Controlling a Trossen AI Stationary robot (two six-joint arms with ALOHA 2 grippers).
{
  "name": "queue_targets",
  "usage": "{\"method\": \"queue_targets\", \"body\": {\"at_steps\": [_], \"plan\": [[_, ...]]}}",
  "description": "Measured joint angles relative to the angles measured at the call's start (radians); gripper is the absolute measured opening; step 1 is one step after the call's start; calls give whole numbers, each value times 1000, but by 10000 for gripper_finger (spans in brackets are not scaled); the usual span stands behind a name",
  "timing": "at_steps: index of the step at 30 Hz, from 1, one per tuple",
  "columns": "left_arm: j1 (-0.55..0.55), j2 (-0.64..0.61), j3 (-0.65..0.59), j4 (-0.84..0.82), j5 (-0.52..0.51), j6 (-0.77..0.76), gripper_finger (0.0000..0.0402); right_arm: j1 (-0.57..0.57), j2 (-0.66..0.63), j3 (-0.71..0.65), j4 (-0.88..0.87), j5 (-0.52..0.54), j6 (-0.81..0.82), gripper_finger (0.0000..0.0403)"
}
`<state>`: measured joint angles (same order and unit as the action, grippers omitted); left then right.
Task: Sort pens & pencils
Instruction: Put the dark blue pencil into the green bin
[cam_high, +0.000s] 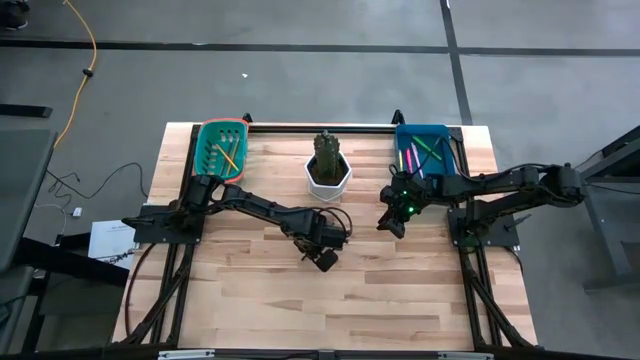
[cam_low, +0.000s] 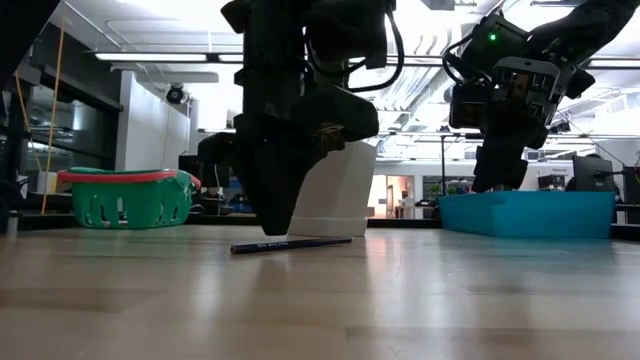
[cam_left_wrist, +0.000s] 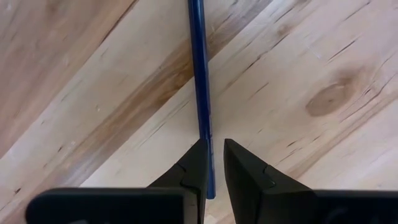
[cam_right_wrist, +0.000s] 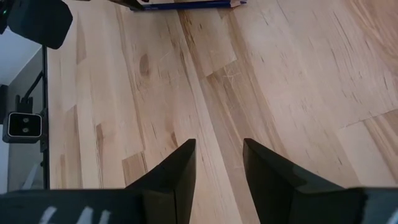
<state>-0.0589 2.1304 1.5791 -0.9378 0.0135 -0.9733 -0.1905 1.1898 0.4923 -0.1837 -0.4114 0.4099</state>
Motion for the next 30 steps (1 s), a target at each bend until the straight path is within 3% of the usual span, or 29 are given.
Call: {"method": "queue_targets", "body": {"at_steps": [14, 23, 30], "plan": [[0, 0, 0, 8, -5, 8, 45, 0, 0, 0, 0, 0, -24, 124], [0, 0, 0, 17, -7, -9, 117, 0, 0, 0, 0, 0, -26, 124], [0, -1, 0, -13, -10, -27, 111, 0, 0, 0, -1, 0, -26, 124]]}}
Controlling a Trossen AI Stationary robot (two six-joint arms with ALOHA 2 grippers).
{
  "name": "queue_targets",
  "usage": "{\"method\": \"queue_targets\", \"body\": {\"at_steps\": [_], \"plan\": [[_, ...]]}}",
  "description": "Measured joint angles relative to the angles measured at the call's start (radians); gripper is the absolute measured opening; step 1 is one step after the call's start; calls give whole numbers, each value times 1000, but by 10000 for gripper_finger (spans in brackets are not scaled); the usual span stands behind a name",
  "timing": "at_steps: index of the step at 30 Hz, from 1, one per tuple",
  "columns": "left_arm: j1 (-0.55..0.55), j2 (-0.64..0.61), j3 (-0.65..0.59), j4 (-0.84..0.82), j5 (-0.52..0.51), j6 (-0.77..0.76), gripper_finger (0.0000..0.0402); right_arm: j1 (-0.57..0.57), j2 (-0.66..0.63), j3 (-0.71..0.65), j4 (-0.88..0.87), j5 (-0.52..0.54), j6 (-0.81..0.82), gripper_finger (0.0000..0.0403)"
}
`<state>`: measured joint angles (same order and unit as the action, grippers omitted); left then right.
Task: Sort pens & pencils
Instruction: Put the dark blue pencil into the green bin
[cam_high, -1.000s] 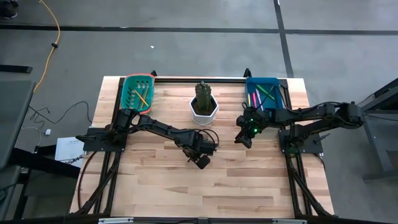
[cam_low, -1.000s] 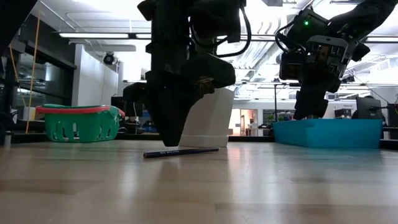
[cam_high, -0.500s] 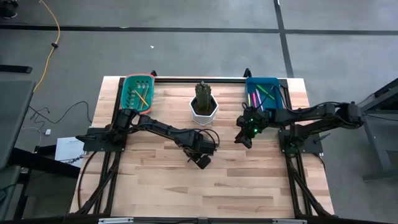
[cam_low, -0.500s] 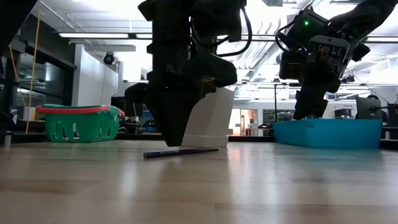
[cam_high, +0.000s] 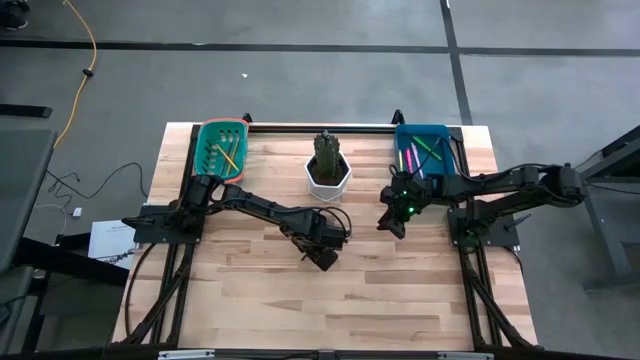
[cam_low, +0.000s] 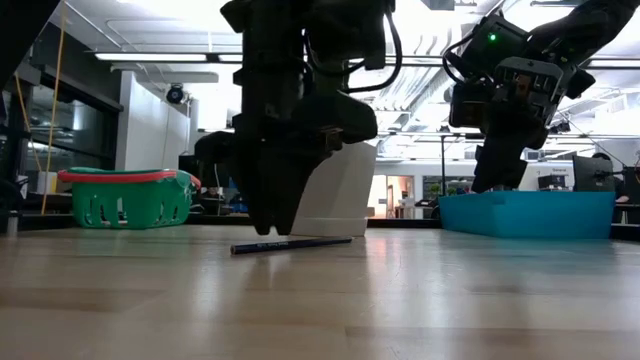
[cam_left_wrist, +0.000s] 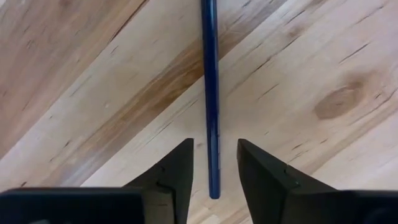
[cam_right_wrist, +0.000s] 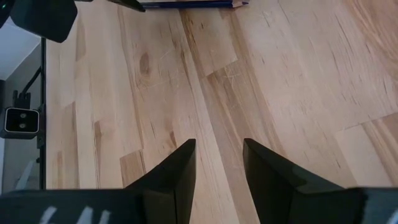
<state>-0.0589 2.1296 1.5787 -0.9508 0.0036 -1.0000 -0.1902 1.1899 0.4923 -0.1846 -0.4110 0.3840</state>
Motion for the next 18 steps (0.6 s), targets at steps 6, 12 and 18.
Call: {"method": "queue_targets", "body": {"at_steps": [6, 12, 18], "plan": [[0, 0, -1, 2, -11, 3, 92, 0, 0, 0, -8, 0, 0, 124], [0, 0, -33, 12, 19, 0, 89, 0, 0, 0, -8, 0, 0, 124], [0, 0, -34, 17, 23, 3, 92, 0, 0, 0, -7, 0, 0, 124]]}}
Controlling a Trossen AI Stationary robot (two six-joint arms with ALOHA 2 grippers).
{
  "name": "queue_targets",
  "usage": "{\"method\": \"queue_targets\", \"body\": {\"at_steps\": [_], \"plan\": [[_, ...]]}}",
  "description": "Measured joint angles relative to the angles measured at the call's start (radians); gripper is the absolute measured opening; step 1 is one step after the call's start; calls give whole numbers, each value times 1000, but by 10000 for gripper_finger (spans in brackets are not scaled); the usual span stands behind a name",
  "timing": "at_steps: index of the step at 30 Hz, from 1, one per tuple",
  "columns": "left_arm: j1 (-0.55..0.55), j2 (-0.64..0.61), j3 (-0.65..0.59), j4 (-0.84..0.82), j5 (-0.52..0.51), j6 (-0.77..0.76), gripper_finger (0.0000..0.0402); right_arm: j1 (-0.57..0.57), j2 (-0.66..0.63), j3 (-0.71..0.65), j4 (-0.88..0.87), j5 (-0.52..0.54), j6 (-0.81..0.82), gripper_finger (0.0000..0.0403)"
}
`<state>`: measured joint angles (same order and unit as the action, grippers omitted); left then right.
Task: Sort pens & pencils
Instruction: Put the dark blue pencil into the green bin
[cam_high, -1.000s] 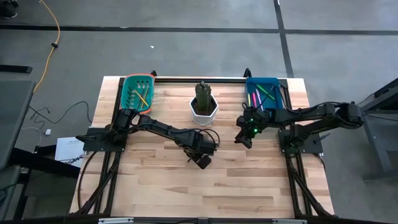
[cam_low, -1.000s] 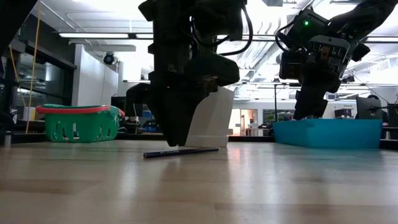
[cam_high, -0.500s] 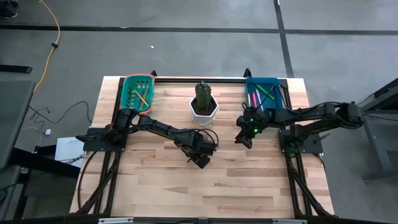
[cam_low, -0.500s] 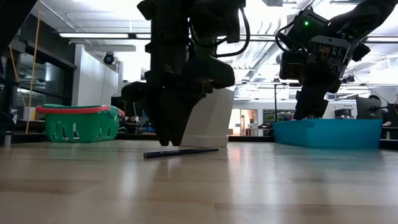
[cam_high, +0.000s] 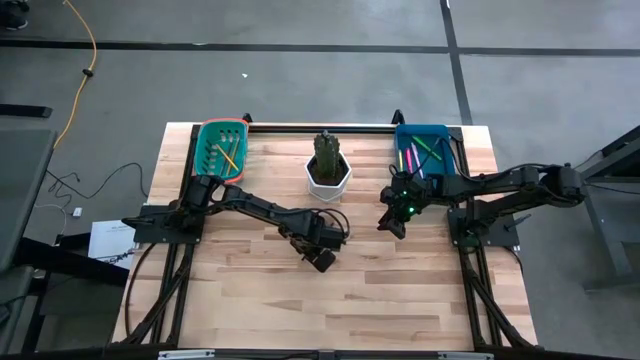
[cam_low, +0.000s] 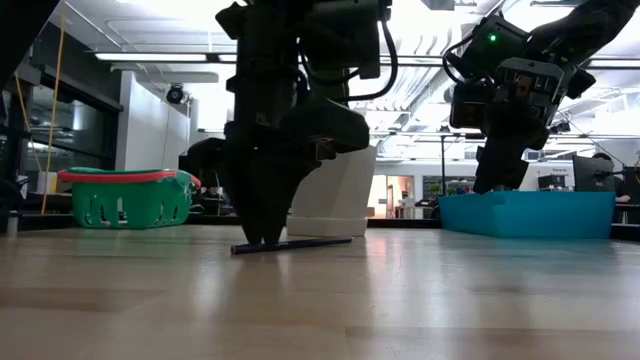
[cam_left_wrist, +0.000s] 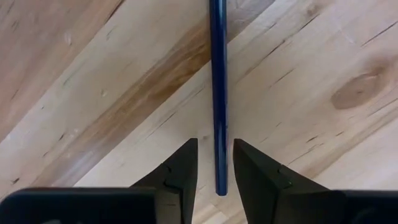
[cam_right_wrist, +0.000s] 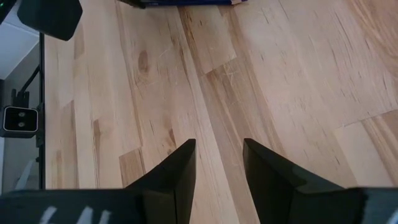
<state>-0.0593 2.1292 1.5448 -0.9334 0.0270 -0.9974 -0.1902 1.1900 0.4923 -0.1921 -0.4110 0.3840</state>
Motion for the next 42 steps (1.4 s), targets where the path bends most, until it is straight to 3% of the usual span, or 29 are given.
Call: {"method": "queue_targets", "body": {"at_steps": [17, 28, 36, 42], "plan": [[0, -3, -32, 59, 30, -20, 91, 0, 0, 0, 0, 11, -2, 124], [1, -2, -33, 48, 30, -13, 10, 0, 0, 0, 1, 13, -8, 124], [1, -1, -33, 43, 35, -5, 31, 0, 0, 0, 1, 13, -8, 124], [1, -1, -33, 40, 37, -1, 12, 0, 0, 0, 1, 13, -8, 124]]}}
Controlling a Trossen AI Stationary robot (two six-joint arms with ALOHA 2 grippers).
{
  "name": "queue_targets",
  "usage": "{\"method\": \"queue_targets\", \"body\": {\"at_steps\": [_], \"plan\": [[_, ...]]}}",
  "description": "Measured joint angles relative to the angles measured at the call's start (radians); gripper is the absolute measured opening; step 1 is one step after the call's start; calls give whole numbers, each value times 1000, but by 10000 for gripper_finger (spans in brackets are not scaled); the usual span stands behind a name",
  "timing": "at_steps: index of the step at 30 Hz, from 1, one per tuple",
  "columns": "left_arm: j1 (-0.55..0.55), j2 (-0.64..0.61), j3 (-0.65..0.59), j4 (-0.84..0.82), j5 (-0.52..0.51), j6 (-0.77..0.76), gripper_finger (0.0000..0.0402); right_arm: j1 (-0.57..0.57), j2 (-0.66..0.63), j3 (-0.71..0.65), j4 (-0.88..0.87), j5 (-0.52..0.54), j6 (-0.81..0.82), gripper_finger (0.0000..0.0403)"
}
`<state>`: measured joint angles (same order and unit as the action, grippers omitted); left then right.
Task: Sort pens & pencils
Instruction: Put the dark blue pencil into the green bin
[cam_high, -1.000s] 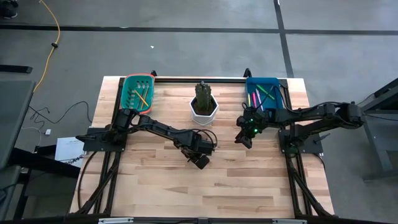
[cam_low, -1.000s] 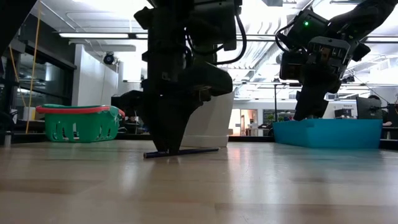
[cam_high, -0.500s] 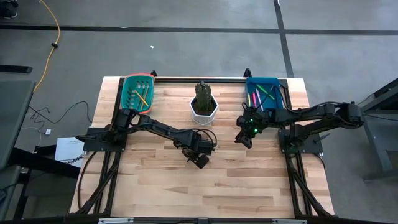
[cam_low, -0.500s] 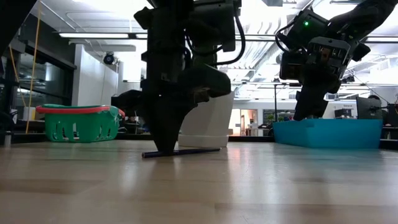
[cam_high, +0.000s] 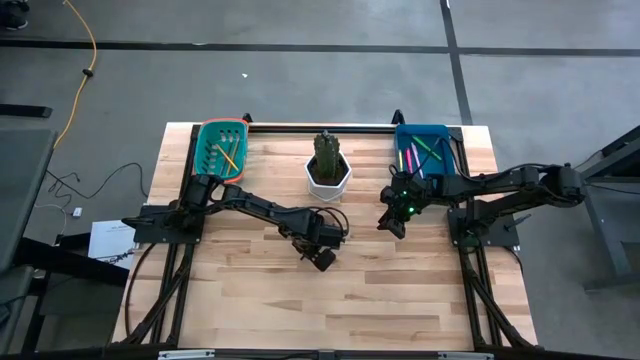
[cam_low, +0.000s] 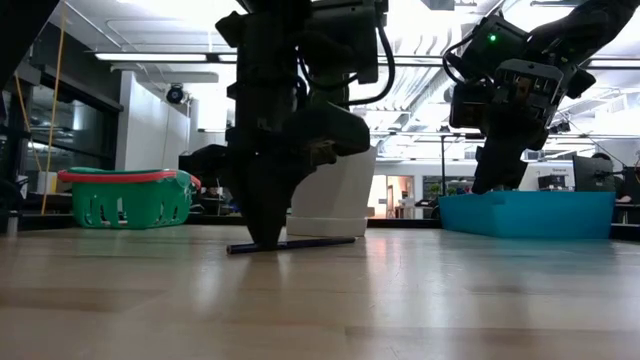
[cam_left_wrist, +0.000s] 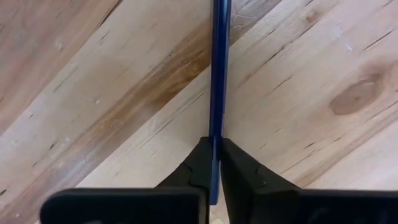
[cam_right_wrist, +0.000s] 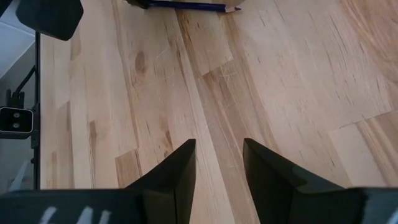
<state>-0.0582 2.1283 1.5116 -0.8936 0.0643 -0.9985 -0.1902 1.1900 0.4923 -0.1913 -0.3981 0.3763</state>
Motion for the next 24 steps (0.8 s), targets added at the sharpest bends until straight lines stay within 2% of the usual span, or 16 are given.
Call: {"method": "queue_targets", "body": {"at_steps": [4, 11, 19, 24], "plan": [[-1, 0, 2, -2, 7, 20, 5, 0, 0, 0, 0, 0, 0, 124], [-2, 1, 2, -4, 9, 25, 21, 0, 0, 0, 0, 0, 0, 124], [-1, 1, 2, -1, 7, 25, 6, 0, 0, 0, 0, -1, 0, 124], [-1, 1, 2, -1, 6, 33, 13, 0, 0, 0, 0, -1, 0, 124]]}}
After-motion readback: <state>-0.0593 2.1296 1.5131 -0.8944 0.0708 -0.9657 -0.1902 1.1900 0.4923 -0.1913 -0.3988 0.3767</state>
